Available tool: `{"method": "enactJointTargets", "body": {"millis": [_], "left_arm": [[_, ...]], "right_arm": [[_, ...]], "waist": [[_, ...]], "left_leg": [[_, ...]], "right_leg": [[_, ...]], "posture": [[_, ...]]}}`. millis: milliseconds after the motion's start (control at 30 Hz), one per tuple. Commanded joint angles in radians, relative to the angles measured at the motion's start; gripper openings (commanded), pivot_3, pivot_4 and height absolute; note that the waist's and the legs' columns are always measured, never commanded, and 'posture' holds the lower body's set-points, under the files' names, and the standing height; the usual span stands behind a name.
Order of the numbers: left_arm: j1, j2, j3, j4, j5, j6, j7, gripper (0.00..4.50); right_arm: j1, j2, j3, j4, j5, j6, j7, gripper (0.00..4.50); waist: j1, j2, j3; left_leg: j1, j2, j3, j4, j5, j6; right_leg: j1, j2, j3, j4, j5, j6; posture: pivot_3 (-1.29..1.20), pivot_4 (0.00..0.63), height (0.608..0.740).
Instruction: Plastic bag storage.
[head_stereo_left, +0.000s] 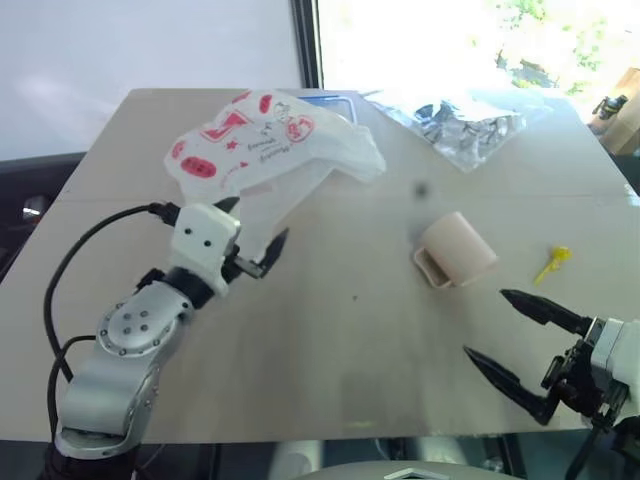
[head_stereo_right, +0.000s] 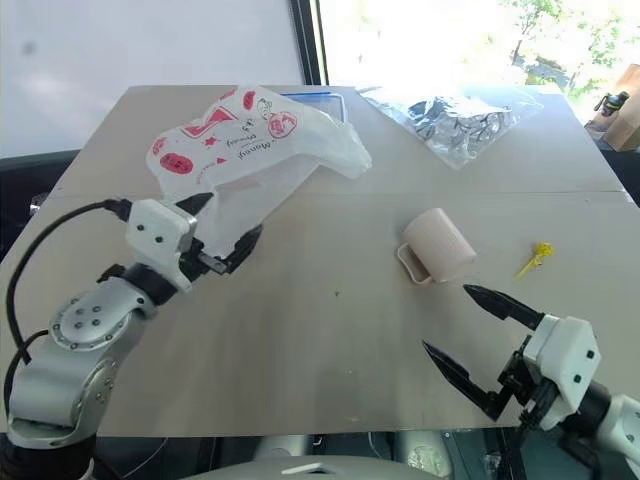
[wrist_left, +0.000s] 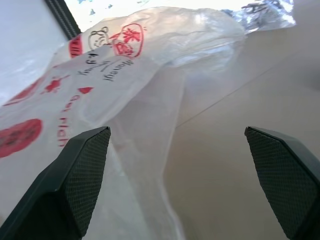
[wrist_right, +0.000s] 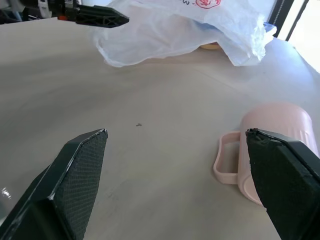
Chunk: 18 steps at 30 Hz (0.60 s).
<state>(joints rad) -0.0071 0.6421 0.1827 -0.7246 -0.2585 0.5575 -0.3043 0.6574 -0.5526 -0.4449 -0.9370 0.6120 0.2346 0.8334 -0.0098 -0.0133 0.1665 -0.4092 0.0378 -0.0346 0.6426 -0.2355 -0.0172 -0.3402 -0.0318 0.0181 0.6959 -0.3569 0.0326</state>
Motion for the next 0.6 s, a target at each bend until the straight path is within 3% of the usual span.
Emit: {"method": "enactJointTargets", "body": {"millis": [33, 200, 300, 400, 500, 600], "left_arm": [[-0.065, 0.025, -0.026, 0.004, 0.141, 0.085, 0.097, 4.50], [-0.225, 0.029, -0.147, 0.160, 0.273, 0.202, 0.144, 4.50], [-0.306, 0.029, -0.198, 0.296, 0.332, 0.166, 0.146, 4.50], [-0.337, 0.016, -0.167, 0.346, 0.316, 0.129, 0.117, 3.72], [-0.350, -0.002, -0.116, 0.335, 0.273, 0.095, 0.083, 2.26], [-0.373, -0.051, -0.051, 0.287, 0.172, 0.126, 0.029, 1.01]], "right_arm": [[0.010, 0.000, -0.018, 0.025, -0.023, -0.062, 0.026, 4.48], [0.010, 0.027, 0.007, 0.061, -0.076, -0.107, 0.001, 4.48], [0.015, 0.042, 0.026, 0.064, -0.115, -0.126, -0.018, 4.48], [0.005, 0.029, 0.047, 0.042, -0.194, -0.081, -0.084, 4.50], [-0.041, -0.007, 0.076, 0.021, -0.305, 0.025, -0.181, 4.50], [-0.131, -0.074, 0.126, -0.021, -0.249, 0.171, -0.194, 4.50]], "waist": [[0.002, 0.000, 0.000], [0.008, 0.000, 0.000], [0.008, 0.000, 0.000], [-0.001, 0.000, 0.000], [-0.002, -0.001, 0.000], [0.000, -0.001, 0.000]], "left_leg": [[0.000, 0.000, 0.000, 0.000, 0.000, 0.000], [0.001, -0.001, 0.000, 0.000, 0.000, 0.000], [0.000, -0.001, 0.000, 0.000, 0.000, 0.000], [-0.001, -0.001, 0.000, 0.000, 0.000, -0.001], [-0.003, -0.001, 0.000, 0.000, 0.002, -0.004], [-0.004, -0.001, 0.000, 0.001, 0.003, -0.005]], "right_leg": [[0.000, 0.000, 0.000, 0.000, 0.000, 0.000], [0.000, 0.001, -0.002, 0.001, 0.000, 0.000], [0.000, 0.001, -0.001, 0.001, 0.000, 0.000], [-0.002, 0.001, 0.000, 0.001, 0.000, 0.000], [-0.004, 0.000, 0.000, 0.000, 0.000, 0.000], [-0.004, 0.000, -0.001, 0.001, 0.000, 0.000]], "posture": [[0.00, 0.150, 0.740], [0.00, 0.150, 0.740], [0.00, 0.150, 0.740], [0.00, 0.150, 0.740], [0.00, 0.150, 0.740], [0.00, 0.150, 0.740]]}}
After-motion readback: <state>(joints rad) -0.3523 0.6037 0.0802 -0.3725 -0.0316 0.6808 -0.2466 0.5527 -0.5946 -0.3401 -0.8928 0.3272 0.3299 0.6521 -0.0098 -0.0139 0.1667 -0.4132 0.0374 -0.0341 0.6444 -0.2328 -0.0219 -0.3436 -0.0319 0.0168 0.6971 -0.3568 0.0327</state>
